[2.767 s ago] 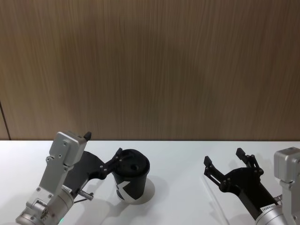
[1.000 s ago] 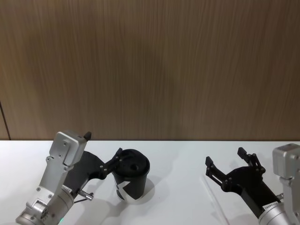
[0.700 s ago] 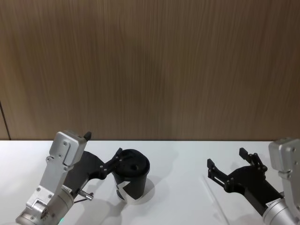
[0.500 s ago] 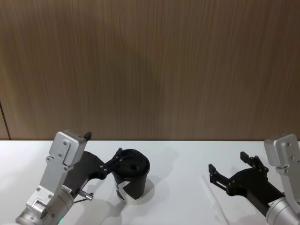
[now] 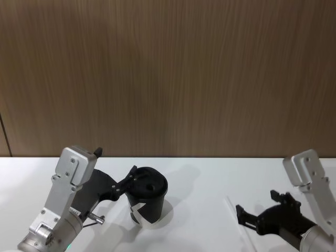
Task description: Pick up the straw with one hand, pass it to the other hand, and insert it into the cup.
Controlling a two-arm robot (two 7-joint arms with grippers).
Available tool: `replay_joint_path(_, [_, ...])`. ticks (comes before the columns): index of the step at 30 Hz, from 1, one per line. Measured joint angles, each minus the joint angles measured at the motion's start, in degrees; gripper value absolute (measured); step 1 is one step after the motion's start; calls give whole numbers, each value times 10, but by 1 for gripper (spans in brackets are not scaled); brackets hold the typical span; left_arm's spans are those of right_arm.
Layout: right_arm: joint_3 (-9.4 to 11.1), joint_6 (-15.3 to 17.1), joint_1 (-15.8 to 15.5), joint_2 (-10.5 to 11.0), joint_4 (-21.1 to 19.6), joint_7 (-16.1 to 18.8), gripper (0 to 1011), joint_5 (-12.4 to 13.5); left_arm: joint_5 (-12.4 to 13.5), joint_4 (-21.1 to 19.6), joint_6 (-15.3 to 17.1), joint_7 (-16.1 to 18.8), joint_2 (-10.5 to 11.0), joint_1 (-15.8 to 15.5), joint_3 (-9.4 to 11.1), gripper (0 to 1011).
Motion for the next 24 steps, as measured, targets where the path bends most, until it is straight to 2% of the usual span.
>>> replay_joint_path(3, [-4, 44, 5, -4, -4, -2, 1001, 1, 0, 0, 0, 0, 0, 0, 0, 1002])
replay_joint_path(4, [-4, 44, 5, -4, -4, -2, 1001, 1, 0, 0, 0, 0, 0, 0, 0, 1002])
replay_joint_path(8, [-10, 92, 12, -14, -4, -10, 1001, 2, 0, 0, 0, 0, 0, 0, 0, 1002])
replay_joint_path(12, [-17, 123, 19, -26, -3, -17, 1001, 1, 0, 0, 0, 0, 0, 0, 0, 1002])
replay_joint_path(17, [-24, 154, 28, -41, 4, -28, 1001, -3, 0, 0, 0, 0, 0, 0, 0, 1002])
replay_joint_path(24, [-30, 178, 40, -60, 16, -44, 1001, -13, 0, 0, 0, 0, 0, 0, 0, 1002])
